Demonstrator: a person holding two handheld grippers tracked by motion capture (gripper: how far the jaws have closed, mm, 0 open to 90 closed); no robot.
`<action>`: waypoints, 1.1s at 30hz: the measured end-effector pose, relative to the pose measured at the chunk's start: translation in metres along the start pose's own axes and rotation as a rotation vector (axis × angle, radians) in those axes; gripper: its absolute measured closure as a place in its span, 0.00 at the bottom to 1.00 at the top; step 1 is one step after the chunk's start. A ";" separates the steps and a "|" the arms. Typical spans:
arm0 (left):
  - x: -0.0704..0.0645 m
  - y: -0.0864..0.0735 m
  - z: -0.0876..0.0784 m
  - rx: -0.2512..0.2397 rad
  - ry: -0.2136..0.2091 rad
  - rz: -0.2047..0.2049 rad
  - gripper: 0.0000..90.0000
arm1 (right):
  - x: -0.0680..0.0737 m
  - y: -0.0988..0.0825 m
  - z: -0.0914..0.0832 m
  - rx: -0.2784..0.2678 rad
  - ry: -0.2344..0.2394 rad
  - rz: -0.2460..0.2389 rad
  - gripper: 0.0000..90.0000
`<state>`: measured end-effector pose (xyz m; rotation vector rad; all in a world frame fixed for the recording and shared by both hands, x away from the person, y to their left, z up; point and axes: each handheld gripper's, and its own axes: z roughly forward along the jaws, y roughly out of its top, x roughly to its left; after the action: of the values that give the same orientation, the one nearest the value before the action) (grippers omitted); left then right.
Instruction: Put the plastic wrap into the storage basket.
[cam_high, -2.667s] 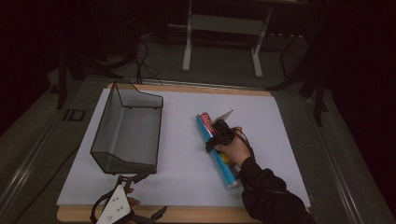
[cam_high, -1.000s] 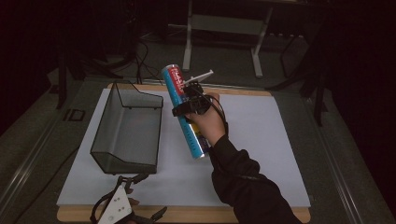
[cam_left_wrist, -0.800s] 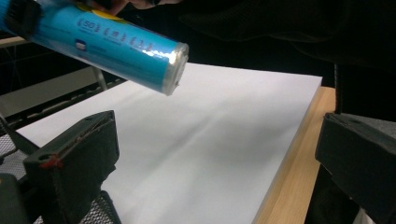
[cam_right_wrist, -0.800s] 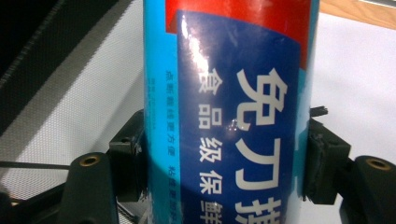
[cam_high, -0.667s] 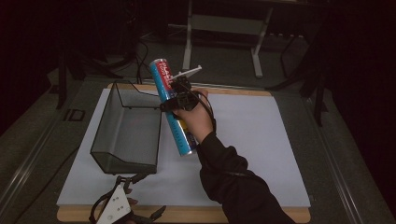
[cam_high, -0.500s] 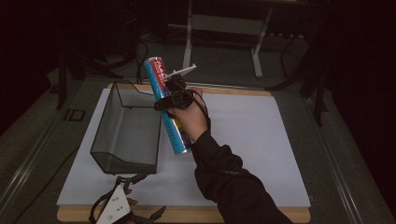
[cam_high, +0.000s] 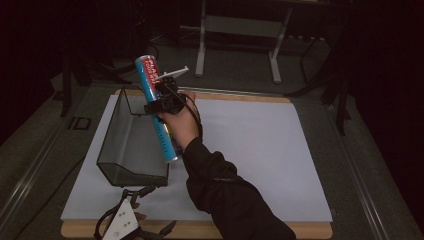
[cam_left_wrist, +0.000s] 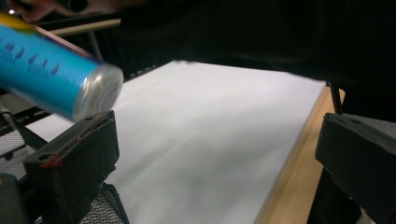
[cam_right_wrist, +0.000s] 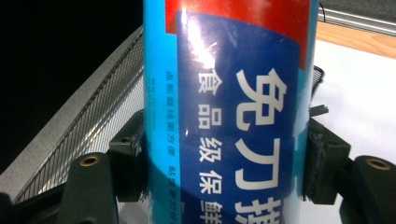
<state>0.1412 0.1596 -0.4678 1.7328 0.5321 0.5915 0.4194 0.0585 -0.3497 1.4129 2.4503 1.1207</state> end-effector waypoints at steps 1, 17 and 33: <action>0.000 0.000 0.000 0.000 0.000 0.000 0.00 | 0.000 0.000 0.000 0.000 0.000 0.000 0.35; 0.002 -0.001 -0.005 -0.017 0.023 -0.014 0.01 | 0.020 -0.006 0.059 -0.022 -0.009 0.067 0.35; 0.001 0.000 -0.005 -0.018 0.012 -0.005 0.01 | 0.015 -0.032 0.091 0.010 -0.078 0.092 0.35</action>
<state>0.1390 0.1640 -0.4668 1.7111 0.5378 0.6023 0.4266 0.1104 -0.4319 1.5567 2.3631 1.0501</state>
